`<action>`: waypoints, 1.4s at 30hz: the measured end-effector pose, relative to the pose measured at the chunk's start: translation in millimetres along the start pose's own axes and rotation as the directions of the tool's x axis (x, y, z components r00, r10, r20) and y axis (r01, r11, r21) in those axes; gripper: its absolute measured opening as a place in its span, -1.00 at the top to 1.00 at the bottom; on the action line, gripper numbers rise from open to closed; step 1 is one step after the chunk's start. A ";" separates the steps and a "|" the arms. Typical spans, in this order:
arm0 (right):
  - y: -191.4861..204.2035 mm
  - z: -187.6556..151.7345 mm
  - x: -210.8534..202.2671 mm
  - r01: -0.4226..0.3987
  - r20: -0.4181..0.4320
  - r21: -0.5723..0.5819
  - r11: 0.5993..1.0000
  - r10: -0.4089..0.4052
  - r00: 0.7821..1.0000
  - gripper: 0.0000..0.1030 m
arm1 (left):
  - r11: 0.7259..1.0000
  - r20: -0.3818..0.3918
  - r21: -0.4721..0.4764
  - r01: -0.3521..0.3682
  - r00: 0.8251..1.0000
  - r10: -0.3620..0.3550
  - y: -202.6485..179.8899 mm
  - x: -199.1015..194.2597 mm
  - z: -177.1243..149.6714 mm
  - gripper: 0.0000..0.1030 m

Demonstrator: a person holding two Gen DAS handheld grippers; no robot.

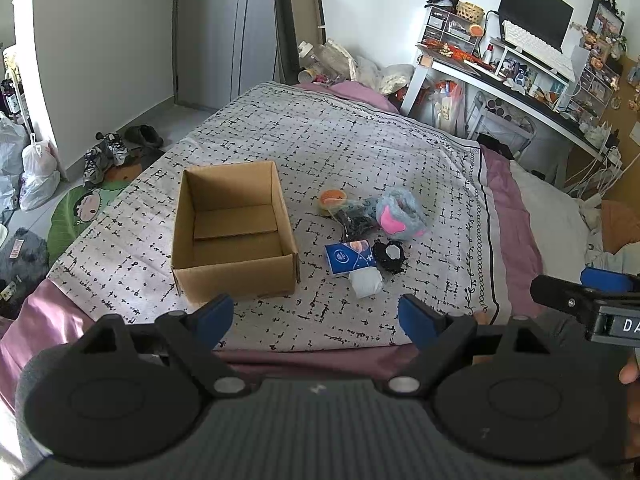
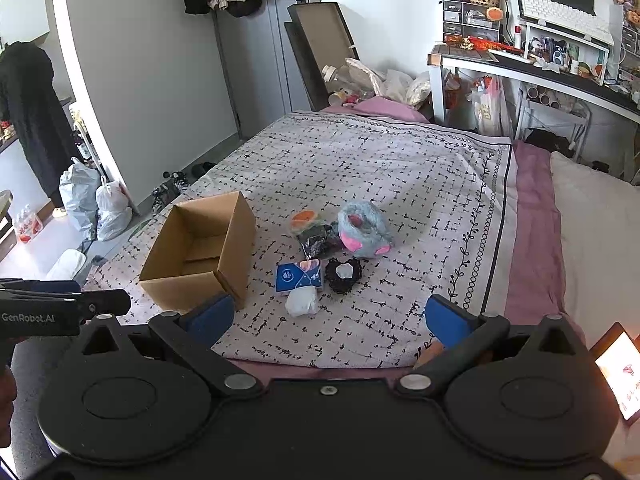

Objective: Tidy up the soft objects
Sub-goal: 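Move both tools toward the pile of soft items beside the box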

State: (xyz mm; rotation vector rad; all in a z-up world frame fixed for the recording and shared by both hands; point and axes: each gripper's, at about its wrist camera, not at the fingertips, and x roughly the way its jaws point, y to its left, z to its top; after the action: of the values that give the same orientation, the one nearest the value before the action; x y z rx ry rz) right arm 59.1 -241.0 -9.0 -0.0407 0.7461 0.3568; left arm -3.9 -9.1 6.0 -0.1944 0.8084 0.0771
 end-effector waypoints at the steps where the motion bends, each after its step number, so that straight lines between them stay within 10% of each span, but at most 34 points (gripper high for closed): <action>1: 0.0 0.0 0.1 0.000 -0.001 0.000 1.000 0.000 1.000 -1.00 | 1.000 0.000 0.000 0.001 1.000 -0.001 0.9 0.0 0.1 -0.72; 42: -1.7 4.0 11.7 -0.015 -0.031 -0.007 1.000 0.014 0.999 -1.00 | 1.000 -0.006 -0.005 0.024 1.000 -0.024 -1.8 11.7 2.5 -0.72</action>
State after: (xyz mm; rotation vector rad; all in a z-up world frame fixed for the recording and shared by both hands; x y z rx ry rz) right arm 70.2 -238.5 -14.0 -0.0480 0.7755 0.3735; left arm 6.3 -10.4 -0.4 -0.2090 0.8115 0.0559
